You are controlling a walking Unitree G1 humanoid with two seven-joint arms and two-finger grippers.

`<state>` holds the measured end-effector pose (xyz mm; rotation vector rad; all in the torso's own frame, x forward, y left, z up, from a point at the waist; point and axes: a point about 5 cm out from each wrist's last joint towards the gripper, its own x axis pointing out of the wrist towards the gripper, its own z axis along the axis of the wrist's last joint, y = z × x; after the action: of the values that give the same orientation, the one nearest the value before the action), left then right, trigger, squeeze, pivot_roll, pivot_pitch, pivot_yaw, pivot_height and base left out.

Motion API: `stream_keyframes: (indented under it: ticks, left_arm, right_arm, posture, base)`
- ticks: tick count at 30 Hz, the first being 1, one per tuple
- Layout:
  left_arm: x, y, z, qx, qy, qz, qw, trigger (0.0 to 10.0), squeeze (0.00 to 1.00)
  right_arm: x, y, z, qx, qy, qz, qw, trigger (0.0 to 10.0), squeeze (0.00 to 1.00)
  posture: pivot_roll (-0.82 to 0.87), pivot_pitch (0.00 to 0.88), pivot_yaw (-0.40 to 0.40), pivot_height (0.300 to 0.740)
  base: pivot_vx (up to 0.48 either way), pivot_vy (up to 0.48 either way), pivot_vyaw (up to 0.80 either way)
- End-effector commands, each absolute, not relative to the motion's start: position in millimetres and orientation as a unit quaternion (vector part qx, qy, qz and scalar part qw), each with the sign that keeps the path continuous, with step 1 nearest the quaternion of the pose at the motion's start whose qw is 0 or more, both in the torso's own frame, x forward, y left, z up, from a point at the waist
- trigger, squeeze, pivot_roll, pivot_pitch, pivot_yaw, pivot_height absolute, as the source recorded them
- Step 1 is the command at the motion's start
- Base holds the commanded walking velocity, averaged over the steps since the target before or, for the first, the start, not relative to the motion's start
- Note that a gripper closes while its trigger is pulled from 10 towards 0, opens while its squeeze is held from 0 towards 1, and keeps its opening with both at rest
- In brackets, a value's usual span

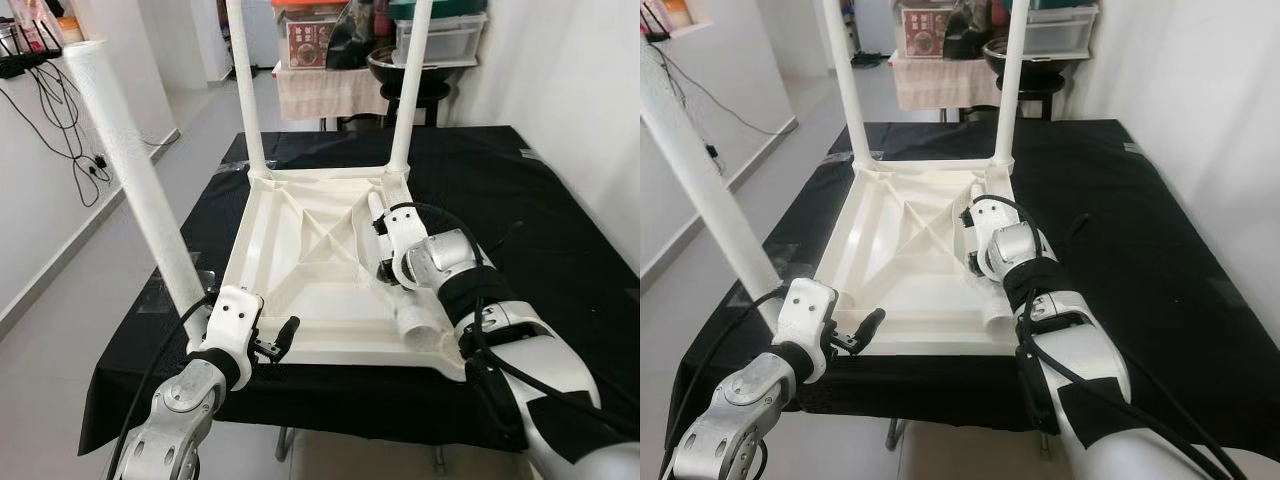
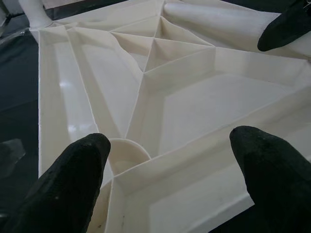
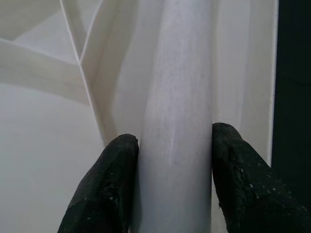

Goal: Building children table

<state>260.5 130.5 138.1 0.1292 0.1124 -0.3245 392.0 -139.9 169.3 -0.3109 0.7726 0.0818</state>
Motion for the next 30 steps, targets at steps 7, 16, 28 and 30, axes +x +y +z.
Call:
stream_keyframes:
  ticks: [7, 16, 28, 30]
  left_arm:
    - [259, 131, 140, 0.067, 0.055, -0.163, 0.983, 10.0, 0.0]
    - [262, 125, 154, 0.077, 0.017, -0.19, 0.979, 10.0, 0.0]
    - [273, 111, 178, 0.028, -0.034, -0.236, 0.971, 10.0, 0.0]
    - [273, 110, 179, 0.03, -0.037, -0.244, 0.969, 10.0, 0.0]
  right_arm:
    - [390, -144, 161, -0.148, 0.384, 0.045, 0.91, 0.0, 0.0]
    - [401, -153, 201, 0.02, 0.277, 0.1, 0.956, 0.0, 0.0]
    - [392, -177, 232, 0.161, 0.03, 0.123, 0.979, 10.0, 0.0]
    - [387, -174, 232, 0.138, -0.017, 0.115, 0.984, 10.0, 0.0]
  posture:
    - [-0.07, 0.0, 0.003, 0.74]
    - [-0.07, 0.0, 0.013, 0.74]
    - [-0.09, 0.0, 0.043, 0.74]
    - [-0.09, 0.0, 0.048, 0.74]
  base:
    - [0.0, 0.0, 0.0]
    - [0.0, 0.0, 0.0]
    - [0.0, 0.0, 0.0]
    - [0.0, 0.0, 0.0]
